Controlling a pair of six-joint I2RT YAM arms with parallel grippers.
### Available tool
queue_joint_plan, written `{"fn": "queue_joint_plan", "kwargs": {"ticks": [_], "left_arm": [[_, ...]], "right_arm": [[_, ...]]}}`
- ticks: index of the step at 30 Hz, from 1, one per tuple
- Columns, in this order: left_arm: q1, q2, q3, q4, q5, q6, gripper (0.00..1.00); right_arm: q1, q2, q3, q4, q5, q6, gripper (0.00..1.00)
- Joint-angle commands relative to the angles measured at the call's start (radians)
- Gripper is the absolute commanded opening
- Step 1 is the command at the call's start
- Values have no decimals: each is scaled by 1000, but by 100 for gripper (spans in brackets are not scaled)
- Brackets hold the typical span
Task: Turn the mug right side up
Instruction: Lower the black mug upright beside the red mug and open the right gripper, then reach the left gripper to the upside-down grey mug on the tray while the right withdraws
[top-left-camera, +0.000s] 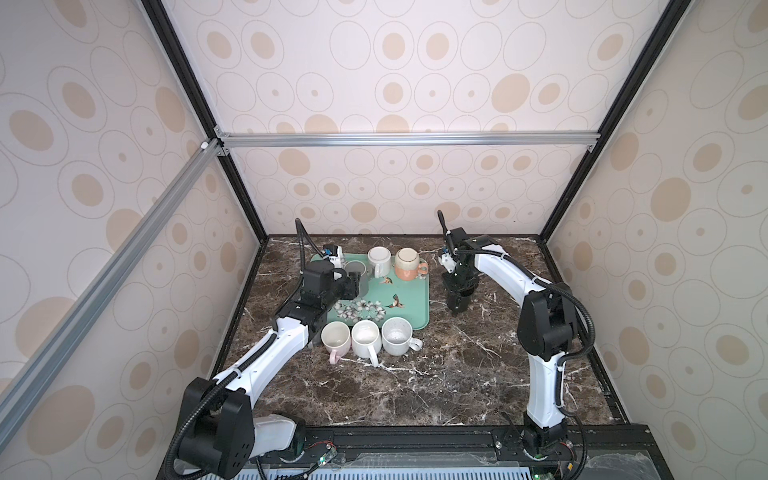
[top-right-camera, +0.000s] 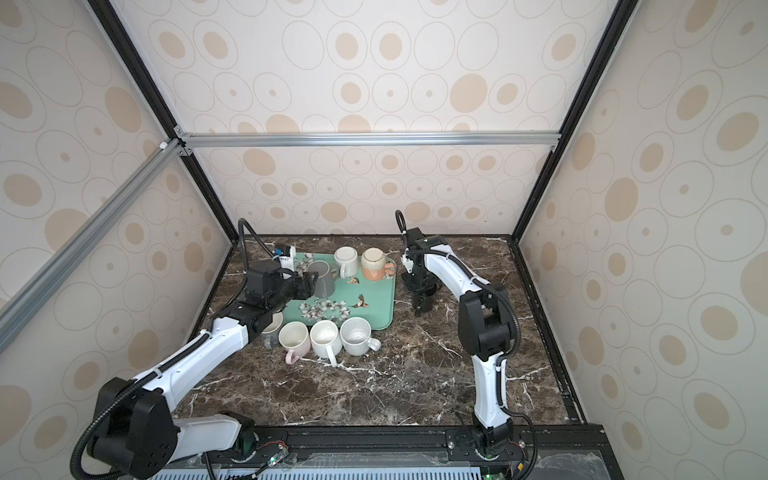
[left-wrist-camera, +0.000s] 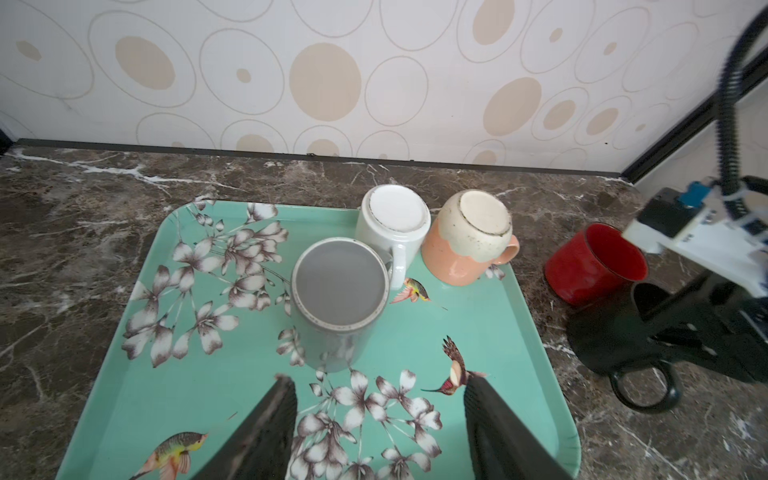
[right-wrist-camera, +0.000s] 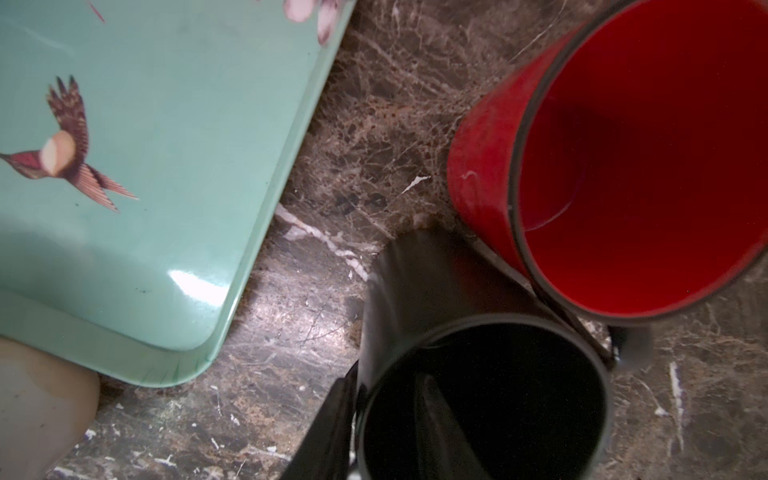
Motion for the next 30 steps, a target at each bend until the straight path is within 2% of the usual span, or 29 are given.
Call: {"fn": "queue_joint_plan", "kwargs": {"ticks": [1, 8, 16, 19, 24, 30], "left_arm": [[9, 81, 138, -47, -12, 45, 63], [9, 373, 486, -238, 25, 106, 59], [9, 713, 924, -571, -10, 209, 60], [8, 818, 1054, -681, 39, 245, 57], [-1, 912, 1189, -821, 52, 297, 52], [-23, 895, 1171, -867, 30, 356, 49]], "right_arm": [[5, -98, -7, -15, 6, -3, 31], [11, -233, -134, 42, -37, 23, 32], [14, -372, -333, 152, -139, 51, 33], [13, -395, -370, 165, -151, 57, 33], [13, -419, -411, 189, -182, 66, 33], [14, -424, -432, 223, -241, 95, 33]]}}
